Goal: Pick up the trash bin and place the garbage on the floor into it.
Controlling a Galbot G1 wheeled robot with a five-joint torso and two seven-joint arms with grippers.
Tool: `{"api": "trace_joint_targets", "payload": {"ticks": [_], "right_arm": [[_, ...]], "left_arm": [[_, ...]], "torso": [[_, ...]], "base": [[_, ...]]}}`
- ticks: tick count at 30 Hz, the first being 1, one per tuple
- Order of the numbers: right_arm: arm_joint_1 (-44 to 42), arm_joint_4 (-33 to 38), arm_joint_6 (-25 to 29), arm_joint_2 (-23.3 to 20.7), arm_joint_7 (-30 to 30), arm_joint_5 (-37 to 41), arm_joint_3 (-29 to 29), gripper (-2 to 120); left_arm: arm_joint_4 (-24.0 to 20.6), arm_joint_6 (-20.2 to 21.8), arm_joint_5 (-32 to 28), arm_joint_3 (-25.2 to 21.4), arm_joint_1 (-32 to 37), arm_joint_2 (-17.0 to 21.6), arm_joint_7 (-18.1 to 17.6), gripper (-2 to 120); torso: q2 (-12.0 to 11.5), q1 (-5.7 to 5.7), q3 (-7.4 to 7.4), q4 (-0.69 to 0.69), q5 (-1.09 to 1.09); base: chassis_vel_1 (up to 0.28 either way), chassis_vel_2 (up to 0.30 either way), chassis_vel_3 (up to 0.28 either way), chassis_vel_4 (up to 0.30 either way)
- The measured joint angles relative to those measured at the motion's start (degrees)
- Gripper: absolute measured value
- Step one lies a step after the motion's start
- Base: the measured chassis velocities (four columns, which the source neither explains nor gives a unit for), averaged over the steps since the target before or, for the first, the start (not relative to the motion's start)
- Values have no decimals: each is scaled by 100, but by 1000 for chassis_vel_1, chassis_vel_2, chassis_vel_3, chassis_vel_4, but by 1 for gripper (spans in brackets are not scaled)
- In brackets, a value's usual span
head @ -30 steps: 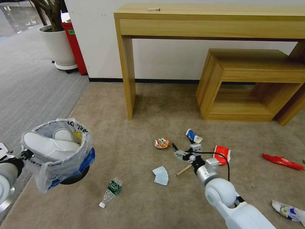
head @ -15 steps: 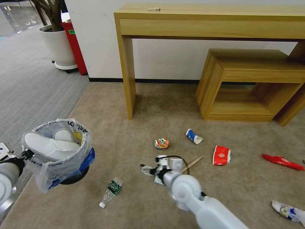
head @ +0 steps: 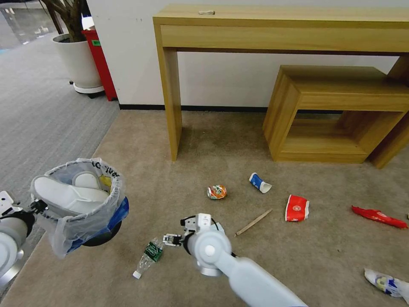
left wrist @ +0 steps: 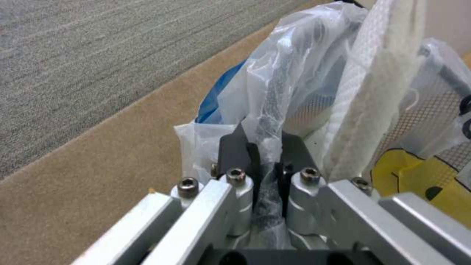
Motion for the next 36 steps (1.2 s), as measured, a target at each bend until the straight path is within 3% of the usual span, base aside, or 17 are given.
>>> {"api": "trace_joint_targets", "payload": {"ticks": [10,16,28,36], "right_arm": [[55,-943,219,678,150,-121,-237,100],[-62,-1155,291,872,76,-239,-180,100],[-243,-1410,157,1051,-764,-654,-35,100],[-194,-1904,203,1213,-1662,-1132,119,100]], "left_arm": [[6,0,32,17,-14,-46,34,2],[-15,0,59,22,-1,-61,50,2],[-89,0,118,82,18,-89,59,2],[-176,0,159,94,66,-112,63,2]], "torso": [[0,0,0,-1,0],[0,0,0,0,1],[0,0,0,-1,1],[0,0,0,0,1]], "base": [[0,0,0,0],[0,0,0,0],[0,0,0,0],[0,0,0,0]]}}
